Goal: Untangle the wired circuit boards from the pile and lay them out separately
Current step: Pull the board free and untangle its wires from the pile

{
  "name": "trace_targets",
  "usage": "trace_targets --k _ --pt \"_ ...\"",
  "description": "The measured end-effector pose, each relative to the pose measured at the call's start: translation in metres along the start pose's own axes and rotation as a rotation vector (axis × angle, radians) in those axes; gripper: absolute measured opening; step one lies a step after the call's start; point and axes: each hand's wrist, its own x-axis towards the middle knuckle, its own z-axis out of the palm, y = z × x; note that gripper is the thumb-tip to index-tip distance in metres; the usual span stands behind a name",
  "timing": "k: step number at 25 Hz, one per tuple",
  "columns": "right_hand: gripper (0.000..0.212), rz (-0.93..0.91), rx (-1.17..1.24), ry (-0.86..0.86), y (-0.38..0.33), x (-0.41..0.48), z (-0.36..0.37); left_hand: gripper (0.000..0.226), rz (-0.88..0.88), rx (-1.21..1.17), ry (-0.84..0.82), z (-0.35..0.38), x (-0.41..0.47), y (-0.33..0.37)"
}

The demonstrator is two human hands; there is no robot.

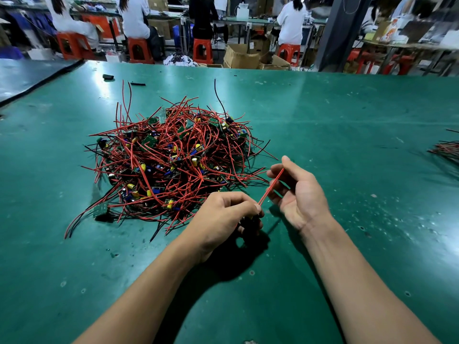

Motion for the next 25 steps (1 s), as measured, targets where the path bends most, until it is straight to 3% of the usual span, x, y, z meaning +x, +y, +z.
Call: trace_targets --k 5,9,13,16,19,21,24,25 --pt "0.022 -0.063 0.019 0.008 0.001 0.0 0.0 0.018 -0.009 0.01 0.011 -0.004 0.002 -0.002" --pt "0.03 -0.08 0.077 0.007 -0.001 0.001 -0.004 0.013 -0.045 -0.122 0.05 -0.002 0.003 -0.003" --pt "0.046 -0.142 -0.152 -0.046 -0.001 -0.004 -0.006 0.029 -0.065 -0.33 0.164 0.0 0.006 0.001" --pt "0.032 -0.167 -0.269 -0.08 0.004 -0.007 -0.003 0.046 -0.112 -0.481 0.163 -0.001 0.008 0.004" --pt "0.026 -0.231 -0.289 -0.099 0.003 -0.013 0.003 0.054 -0.129 -0.484 0.112 0.0 0.008 0.005" --pt "0.03 -0.325 -0.362 -0.147 0.004 -0.02 0.005 0.057 -0.113 -0.481 0.052 0.001 0.008 0.004" --pt "0.034 -0.556 -0.743 -0.179 0.016 -0.027 0.009 0.06 -0.072 -0.506 -0.006 0.001 0.007 0.002" --pt "0.037 -0.596 -0.767 -0.166 0.015 -0.029 0.013 0.059 -0.062 -0.508 -0.01 0.001 0.006 0.001"
